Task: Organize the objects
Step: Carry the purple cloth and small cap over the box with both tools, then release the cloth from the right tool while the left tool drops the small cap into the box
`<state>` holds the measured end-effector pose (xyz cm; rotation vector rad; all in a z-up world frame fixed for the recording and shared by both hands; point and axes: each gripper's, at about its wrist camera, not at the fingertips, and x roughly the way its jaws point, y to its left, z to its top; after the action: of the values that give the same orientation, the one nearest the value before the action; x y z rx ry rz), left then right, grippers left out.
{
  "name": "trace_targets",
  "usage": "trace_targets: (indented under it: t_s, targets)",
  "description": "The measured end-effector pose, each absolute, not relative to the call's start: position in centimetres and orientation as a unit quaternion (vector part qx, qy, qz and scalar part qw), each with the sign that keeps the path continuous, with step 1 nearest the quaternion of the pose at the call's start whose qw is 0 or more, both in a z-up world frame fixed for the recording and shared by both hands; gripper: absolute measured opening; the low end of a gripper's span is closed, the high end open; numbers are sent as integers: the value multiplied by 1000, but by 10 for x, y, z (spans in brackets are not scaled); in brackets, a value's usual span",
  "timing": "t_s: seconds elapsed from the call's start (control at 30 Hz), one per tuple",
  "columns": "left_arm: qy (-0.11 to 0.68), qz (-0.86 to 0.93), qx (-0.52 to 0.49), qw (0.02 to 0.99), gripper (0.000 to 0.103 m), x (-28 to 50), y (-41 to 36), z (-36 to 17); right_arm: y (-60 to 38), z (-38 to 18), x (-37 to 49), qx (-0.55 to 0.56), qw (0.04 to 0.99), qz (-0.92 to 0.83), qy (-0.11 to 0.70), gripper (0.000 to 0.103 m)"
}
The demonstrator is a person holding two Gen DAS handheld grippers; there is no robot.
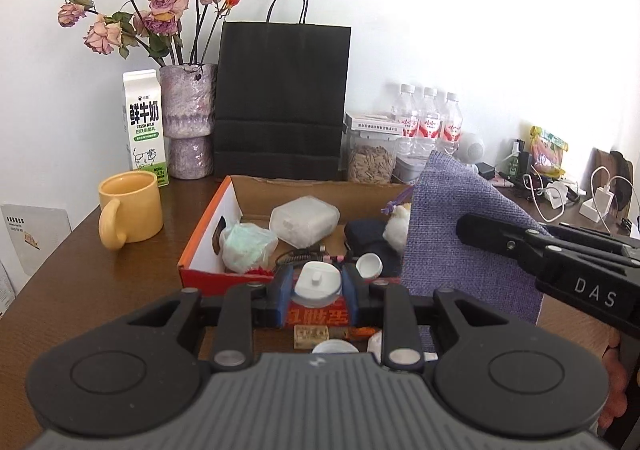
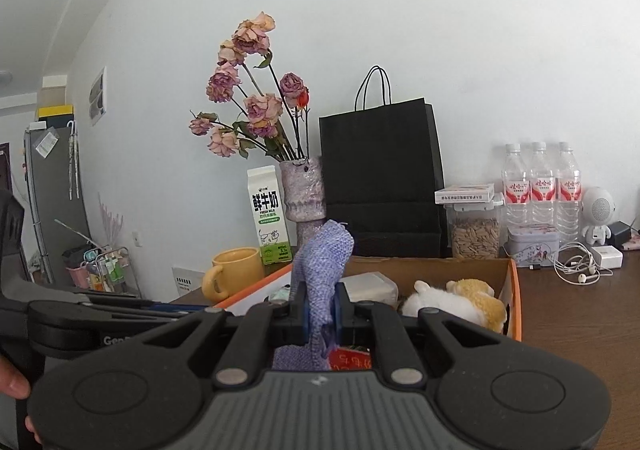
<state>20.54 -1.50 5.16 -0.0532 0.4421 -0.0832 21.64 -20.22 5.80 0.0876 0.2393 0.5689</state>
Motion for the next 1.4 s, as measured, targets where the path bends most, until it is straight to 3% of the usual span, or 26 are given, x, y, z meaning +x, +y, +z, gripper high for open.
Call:
trace_targets:
  t_s: [0.43,1.03,1.1,1.17,1.23,1.27,1.33,1.4]
  targets:
    - [191,-28,-53,980,27,272,0,65,-169,64,294,63,953,276,112,10]
    - [241,-20,-56,969,28,346,8,33,-156,28,371,66,951,258,160,12]
    - [245,-14,-53,968,35,348,8,29,-157,26,373,51,953,247,166,18]
    - [244,-6,-43,969,75,348,7,26,-160,24,372,39,960,223,167,25]
    - [234,6,-35,972,99,346,7,25,-164,23,372,31,965,201,163,48]
    - [228,17,-31,973,103,345,7,25,-166,24,371,27,969,188,160,56]
    - [221,28,-30,974,103,344,9,26,-170,24,370,16,974,163,154,84]
    - [225,33,-34,973,103,345,12,26,-174,23,369,11,979,142,149,92]
